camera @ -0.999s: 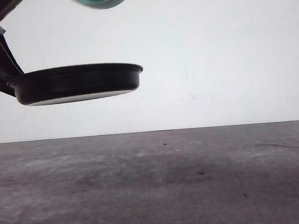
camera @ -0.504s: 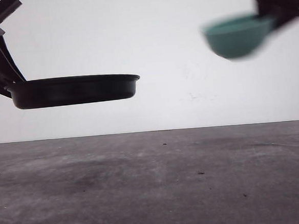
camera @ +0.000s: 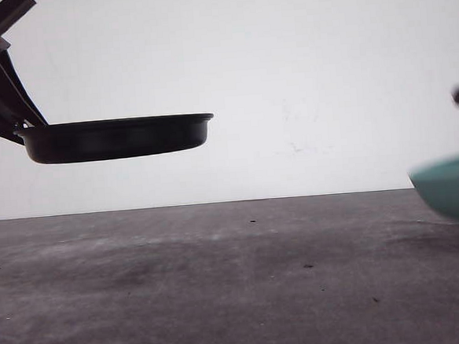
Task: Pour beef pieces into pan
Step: 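Lower the empty bowl back onto the table with the right gripper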
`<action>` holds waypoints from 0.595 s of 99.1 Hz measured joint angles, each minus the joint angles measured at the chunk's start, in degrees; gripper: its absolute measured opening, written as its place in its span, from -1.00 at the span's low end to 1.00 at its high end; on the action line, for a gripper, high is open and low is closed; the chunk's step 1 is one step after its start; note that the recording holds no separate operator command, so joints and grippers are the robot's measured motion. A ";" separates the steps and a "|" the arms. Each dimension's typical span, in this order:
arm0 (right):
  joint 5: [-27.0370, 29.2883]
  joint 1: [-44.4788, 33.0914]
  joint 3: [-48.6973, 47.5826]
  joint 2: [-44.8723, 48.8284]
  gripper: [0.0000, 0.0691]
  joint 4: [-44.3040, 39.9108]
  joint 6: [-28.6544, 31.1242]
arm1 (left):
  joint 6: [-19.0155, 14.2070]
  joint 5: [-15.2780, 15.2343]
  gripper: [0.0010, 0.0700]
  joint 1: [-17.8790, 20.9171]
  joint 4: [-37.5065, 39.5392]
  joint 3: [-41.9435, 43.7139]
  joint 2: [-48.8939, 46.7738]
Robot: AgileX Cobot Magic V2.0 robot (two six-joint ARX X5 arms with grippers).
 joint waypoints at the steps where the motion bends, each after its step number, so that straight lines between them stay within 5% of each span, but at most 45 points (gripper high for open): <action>1: 0.00 -0.09 -0.55 0.00 -0.90 0.46 0.00 | 0.00 0.00 -0.88 0.00 0.00 0.00 0.00; 42: -0.76 -0.68 -3.30 -0.04 -0.85 4.63 -0.28 | 0.00 -0.02 -0.88 0.00 0.00 0.00 0.00; 48: -0.74 -0.68 -3.30 -0.04 -0.55 4.63 -0.37 | 0.00 -0.02 -0.88 0.00 0.00 0.00 0.00; 59: -0.72 -0.68 -3.30 -0.48 0.45 4.61 -0.37 | 0.00 -0.02 -0.88 0.00 0.00 0.00 0.00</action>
